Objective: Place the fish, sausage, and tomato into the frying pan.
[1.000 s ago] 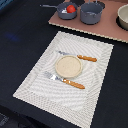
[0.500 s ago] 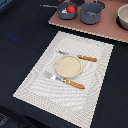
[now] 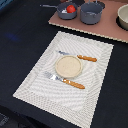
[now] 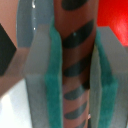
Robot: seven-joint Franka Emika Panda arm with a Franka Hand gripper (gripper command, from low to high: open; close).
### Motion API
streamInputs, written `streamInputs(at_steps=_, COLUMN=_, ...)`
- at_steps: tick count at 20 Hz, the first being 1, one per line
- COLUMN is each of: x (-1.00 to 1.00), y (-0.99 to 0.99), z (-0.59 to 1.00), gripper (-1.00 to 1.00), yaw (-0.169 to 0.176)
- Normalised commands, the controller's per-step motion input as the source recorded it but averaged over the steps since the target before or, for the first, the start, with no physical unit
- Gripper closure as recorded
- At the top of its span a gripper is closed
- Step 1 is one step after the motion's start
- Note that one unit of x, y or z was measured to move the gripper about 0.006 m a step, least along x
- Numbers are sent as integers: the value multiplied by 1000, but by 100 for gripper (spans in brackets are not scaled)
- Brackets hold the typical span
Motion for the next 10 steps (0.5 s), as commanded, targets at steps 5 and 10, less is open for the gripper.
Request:
streamInputs(at_steps=5, x=18, y=45, z=328, gripper=-100, yaw=10)
streamInputs(at_steps=10, x=29, y=20, z=1000, gripper=-100, yaw=-30)
